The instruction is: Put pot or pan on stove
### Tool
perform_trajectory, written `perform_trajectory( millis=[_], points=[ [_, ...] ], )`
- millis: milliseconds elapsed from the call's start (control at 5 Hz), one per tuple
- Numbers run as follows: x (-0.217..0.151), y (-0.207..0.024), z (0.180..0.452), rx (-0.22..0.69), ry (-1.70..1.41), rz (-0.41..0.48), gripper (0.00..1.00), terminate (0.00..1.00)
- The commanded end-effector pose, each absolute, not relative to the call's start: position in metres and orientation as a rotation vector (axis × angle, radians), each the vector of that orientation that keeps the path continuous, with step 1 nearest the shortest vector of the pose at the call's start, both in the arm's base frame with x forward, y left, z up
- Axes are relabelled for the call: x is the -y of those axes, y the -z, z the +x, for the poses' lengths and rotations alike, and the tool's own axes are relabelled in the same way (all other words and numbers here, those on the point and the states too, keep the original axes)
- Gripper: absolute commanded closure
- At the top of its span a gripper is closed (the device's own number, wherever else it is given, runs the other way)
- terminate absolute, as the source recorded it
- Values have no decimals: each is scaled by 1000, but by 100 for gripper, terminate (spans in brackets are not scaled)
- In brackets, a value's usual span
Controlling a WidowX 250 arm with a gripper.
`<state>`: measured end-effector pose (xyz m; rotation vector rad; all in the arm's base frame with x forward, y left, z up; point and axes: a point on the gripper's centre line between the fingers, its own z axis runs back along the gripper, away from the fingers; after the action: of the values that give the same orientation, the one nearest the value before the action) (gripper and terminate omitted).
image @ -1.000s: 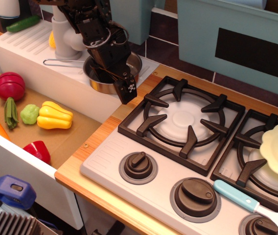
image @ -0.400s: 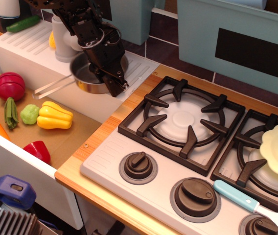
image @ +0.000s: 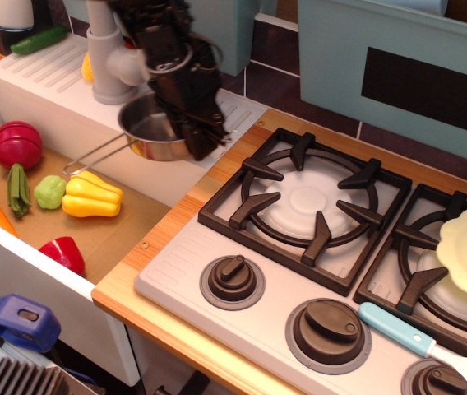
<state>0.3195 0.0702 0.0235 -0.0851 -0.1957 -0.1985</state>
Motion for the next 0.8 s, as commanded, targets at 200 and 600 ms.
perform_trajectory(
  millis=[200,600],
  points=[
    [-2,-71,329,278,30,10,100,0],
    [46,-74,339,297,-110,-45,0,0]
  ],
)
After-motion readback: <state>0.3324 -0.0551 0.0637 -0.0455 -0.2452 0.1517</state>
